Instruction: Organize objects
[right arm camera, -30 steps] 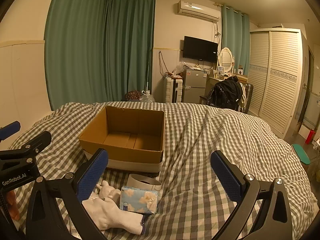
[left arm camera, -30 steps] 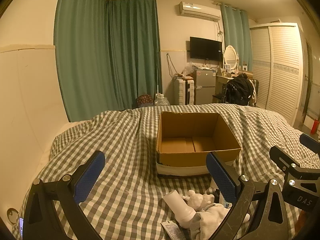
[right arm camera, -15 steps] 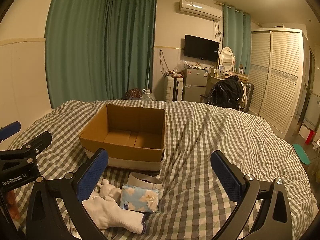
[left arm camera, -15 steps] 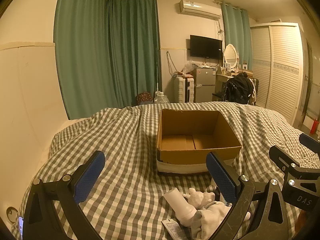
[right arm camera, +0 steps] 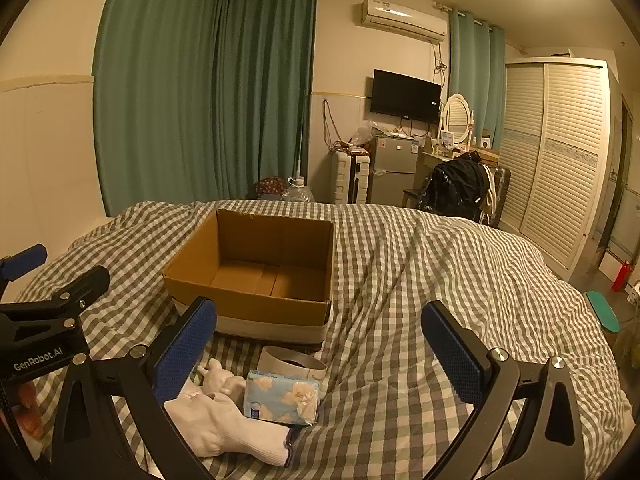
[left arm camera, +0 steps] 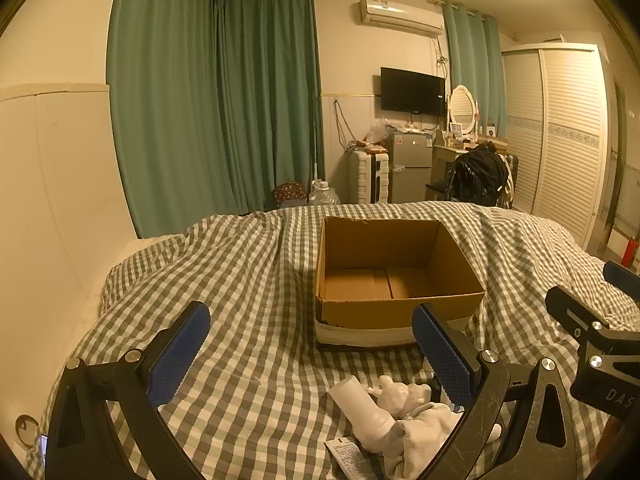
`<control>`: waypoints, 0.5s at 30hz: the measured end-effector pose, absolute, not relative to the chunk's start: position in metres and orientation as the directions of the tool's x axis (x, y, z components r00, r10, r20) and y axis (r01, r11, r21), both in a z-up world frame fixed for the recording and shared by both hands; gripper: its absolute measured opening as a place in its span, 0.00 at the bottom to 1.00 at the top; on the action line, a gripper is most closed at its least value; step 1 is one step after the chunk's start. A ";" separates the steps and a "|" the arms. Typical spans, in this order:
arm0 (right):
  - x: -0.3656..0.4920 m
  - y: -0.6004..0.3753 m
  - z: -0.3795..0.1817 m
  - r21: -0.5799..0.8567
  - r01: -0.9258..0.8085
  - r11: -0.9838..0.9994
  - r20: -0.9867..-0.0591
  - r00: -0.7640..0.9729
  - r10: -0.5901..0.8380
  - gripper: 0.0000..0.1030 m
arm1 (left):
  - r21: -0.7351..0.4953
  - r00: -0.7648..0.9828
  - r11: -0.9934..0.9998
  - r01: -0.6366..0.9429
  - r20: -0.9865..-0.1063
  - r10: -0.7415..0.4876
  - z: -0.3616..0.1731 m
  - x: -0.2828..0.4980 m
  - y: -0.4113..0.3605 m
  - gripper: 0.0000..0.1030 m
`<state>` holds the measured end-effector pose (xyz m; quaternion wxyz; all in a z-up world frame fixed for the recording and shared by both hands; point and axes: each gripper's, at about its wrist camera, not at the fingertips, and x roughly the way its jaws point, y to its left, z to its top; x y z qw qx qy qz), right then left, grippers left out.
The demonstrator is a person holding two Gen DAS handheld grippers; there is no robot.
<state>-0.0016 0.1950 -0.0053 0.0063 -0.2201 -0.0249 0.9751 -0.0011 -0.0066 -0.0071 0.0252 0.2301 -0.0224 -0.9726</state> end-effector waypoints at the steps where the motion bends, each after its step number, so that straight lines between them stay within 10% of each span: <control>1: -0.001 0.195 -0.003 -0.054 -0.001 -0.999 -0.428 -0.904 0.024 1.00 | 0.057 -0.892 -0.998 0.037 -0.447 -0.059 -0.007 -0.001 -0.006 1.00; 15: -0.002 0.200 0.020 -0.073 0.015 -0.997 -0.414 -0.910 0.017 1.00 | 0.057 -0.861 -0.998 0.024 -0.506 -0.049 -0.012 -0.013 0.001 1.00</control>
